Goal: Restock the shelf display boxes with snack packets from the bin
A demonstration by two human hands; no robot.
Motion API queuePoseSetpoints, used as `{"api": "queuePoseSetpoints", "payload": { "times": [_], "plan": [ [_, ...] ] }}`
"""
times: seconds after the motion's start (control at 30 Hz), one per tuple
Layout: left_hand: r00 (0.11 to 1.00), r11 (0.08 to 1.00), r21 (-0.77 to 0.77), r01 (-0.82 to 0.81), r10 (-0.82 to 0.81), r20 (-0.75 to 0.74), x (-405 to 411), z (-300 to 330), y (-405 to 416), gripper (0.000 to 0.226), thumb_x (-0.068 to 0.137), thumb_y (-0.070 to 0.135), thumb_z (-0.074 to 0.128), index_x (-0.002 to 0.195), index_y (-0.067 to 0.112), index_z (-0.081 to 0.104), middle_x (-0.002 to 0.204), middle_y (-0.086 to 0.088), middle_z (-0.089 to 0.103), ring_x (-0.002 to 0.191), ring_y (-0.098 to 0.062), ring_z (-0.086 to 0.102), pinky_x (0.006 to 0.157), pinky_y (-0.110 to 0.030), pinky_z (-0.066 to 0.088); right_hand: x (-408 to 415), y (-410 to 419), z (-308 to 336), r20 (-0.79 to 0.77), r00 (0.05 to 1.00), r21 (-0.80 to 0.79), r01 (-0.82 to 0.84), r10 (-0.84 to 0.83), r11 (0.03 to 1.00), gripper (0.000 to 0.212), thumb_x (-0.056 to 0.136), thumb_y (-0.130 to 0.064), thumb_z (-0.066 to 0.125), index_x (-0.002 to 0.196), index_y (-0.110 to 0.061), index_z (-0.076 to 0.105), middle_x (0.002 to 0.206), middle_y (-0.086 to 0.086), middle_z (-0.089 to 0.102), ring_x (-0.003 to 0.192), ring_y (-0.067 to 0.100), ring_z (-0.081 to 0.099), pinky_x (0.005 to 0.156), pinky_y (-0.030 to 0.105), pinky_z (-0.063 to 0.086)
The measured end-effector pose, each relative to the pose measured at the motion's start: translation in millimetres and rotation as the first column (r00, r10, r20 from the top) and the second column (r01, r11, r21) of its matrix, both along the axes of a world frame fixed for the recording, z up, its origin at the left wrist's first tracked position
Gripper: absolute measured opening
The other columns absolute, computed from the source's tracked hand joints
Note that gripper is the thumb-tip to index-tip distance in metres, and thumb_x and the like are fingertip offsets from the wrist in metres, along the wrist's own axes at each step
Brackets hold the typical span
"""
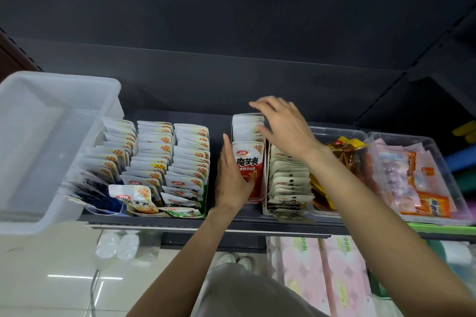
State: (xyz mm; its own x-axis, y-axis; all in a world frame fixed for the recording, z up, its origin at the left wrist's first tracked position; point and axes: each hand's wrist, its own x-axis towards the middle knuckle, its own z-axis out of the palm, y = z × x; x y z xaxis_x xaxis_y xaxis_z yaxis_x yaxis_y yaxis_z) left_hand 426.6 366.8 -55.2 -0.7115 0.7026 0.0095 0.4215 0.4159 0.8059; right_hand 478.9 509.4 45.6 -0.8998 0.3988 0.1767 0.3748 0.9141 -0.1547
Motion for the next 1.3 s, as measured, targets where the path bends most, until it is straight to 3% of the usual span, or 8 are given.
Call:
{"api": "queuePoseSetpoints", "payload": {
  "times": [0.1,0.37,0.57,0.67,0.77,0.9,1.13,1.3],
  "plan": [
    [0.999,0.999,0.019,0.037,-0.037,0.011,0,1,3,0.111,0.076,0.001,0.072,0.149,0.019,-0.009,0.157,-0.003,0.011,0.144,-0.015,0.014,0.116,-0.033,0.022,-9,9,-3,0.185,0.982,-0.121,-0.008,0.031,0.993,0.051,0.098,-0.018,0.045,0.147,-0.018,0.032,0.148,0.003,0.039,0.133,0.022,0.039,0.113,0.036,0.022],
    [0.998,0.998,-0.034,0.057,-0.057,0.012,2,-3,1,0.121,0.076,-0.005,0.068,0.138,0.037,-0.026,0.156,-0.002,0.012,0.139,-0.017,0.026,0.099,-0.019,0.03,-16,19,-4,0.157,0.988,-0.244,0.029,0.009,0.969,0.028,0.099,-0.02,0.044,0.122,-0.02,0.06,0.117,0.0,0.061,0.106,0.019,0.057,0.085,0.032,0.042],
    [0.996,0.997,-0.075,-0.007,0.0,-0.094,1,-5,0,0.12,0.072,-0.008,0.068,0.146,0.033,-0.018,0.151,0.001,0.025,0.127,-0.018,0.042,0.088,-0.025,0.046,-26,21,-1,0.182,0.983,-0.173,0.056,-0.024,0.983,0.027,0.099,-0.019,0.042,0.109,-0.017,0.067,0.108,0.0,0.066,0.101,0.02,0.059,0.085,0.033,0.04],
    [0.998,0.998,-0.056,0.01,-0.014,-0.063,0,-3,4,0.116,0.072,-0.005,0.07,0.149,0.028,-0.01,0.154,0.001,0.019,0.133,-0.018,0.034,0.098,-0.031,0.045,-27,22,-4,0.208,0.977,-0.179,0.084,-0.046,0.98,0.028,0.1,-0.019,0.04,0.114,-0.016,0.064,0.114,0.001,0.063,0.104,0.022,0.058,0.086,0.033,0.04],
    [0.992,0.993,0.119,0.012,-0.027,0.12,-1,3,5,0.102,0.077,0.004,0.071,0.15,0.02,0.002,0.157,0.001,0.013,0.142,-0.012,0.015,0.116,-0.03,0.021,-18,18,1,0.149,0.987,-0.243,0.098,-0.063,0.965,0.034,0.1,-0.019,0.041,0.132,-0.018,0.054,0.133,0.002,0.053,0.12,0.02,0.051,0.096,0.034,0.039],
    [0.923,0.954,0.28,-0.103,-0.013,0.384,-10,14,14,0.087,0.083,0.008,0.066,0.15,0.017,0.011,0.156,0.001,0.018,0.143,-0.009,0.017,0.118,-0.037,0.019,10,-2,11,0.069,0.986,-0.187,0.163,-0.153,0.969,0.043,0.097,-0.02,0.05,0.139,-0.016,0.044,0.134,0.004,0.054,0.125,0.023,0.044,0.102,0.036,0.034],
    [0.951,0.953,0.302,-0.003,-0.091,0.296,-23,15,29,0.062,0.097,0.013,0.048,0.15,0.019,0.016,0.153,0.0,0.03,0.136,-0.007,0.031,0.113,-0.03,0.029,6,-12,-5,0.281,0.932,-0.081,0.263,-0.231,0.961,0.079,0.09,-0.03,0.059,0.15,-0.008,0.013,0.136,0.011,0.051,0.133,0.028,0.032,0.106,0.041,0.026],
    [0.978,0.951,0.303,-0.058,-0.007,0.209,-22,14,30,0.049,0.101,0.015,0.04,0.147,0.019,0.026,0.15,0.002,0.035,0.136,-0.009,0.035,0.108,-0.02,0.031,-4,-2,-14,0.234,0.919,-0.076,0.344,-0.318,0.936,0.055,0.086,-0.03,0.064,0.134,-0.01,0.045,0.114,0.01,0.064,0.112,0.027,0.053,0.094,0.037,0.036]
  ]
}}
